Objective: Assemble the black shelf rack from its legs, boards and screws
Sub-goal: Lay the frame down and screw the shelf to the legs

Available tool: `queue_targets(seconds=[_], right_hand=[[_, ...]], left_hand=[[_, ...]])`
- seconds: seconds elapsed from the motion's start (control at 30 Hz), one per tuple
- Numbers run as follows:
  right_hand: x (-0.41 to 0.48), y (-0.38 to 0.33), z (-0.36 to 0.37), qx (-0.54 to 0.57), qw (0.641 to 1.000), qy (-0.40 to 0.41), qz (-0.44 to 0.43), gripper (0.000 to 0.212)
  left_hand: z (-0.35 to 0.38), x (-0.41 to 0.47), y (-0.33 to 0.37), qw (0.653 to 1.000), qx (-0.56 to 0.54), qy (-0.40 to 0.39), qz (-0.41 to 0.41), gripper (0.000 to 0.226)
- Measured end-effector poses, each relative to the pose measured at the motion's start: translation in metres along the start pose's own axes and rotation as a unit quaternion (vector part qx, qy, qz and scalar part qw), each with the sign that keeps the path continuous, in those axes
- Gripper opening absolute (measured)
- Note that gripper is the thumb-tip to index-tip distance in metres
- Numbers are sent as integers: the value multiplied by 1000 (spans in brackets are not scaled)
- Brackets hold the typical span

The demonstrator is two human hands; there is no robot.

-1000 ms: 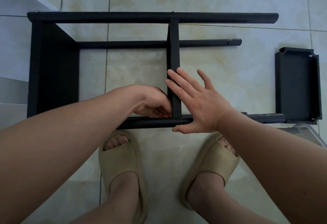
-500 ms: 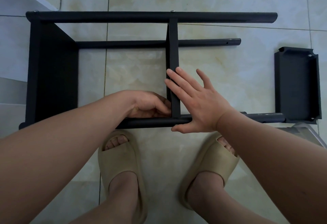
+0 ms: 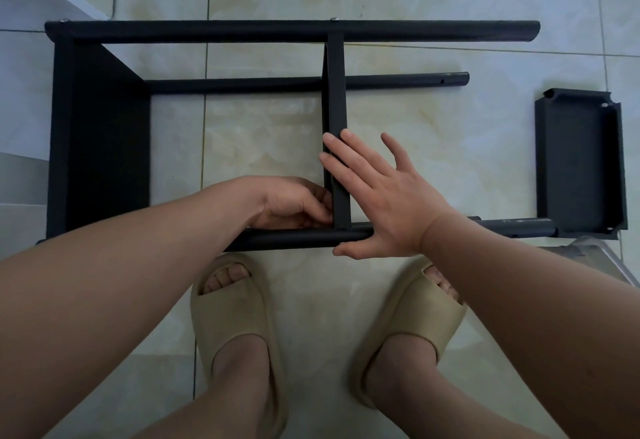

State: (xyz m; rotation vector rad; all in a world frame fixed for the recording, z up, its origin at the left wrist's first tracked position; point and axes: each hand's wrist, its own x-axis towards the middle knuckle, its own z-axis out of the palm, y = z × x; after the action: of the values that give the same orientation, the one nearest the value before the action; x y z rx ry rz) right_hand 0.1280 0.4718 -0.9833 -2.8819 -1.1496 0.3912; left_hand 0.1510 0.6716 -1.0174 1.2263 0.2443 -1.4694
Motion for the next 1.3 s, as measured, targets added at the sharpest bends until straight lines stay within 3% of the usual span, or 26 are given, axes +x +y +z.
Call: queue_targets(seconds=[0.57, 0.67, 0.73, 0.8, 0.97, 1.3], right_hand=[[0, 0, 1, 0, 1000, 6, -1, 118], [0, 0, 1, 1, 1000, 6, -1, 118], [0, 0, 1, -1, 1000, 3, -1, 118], [0, 0, 0, -2, 1000, 1, -1, 118], [0, 0, -1, 2, 1000, 0, 0, 118], [0, 0, 0, 2, 1000, 9, -2, 118]], left_hand=[[-1, 4, -8, 1000, -15, -11, 23, 29], [-1, 3, -7, 999, -7, -30, 10, 19], [2, 1, -6, 999, 8, -39, 6, 30], [3, 0, -4, 999, 19, -31, 5, 38], [2, 0, 2, 999, 46, 21, -15, 9], [5, -1, 15, 997, 42, 42, -43, 19]])
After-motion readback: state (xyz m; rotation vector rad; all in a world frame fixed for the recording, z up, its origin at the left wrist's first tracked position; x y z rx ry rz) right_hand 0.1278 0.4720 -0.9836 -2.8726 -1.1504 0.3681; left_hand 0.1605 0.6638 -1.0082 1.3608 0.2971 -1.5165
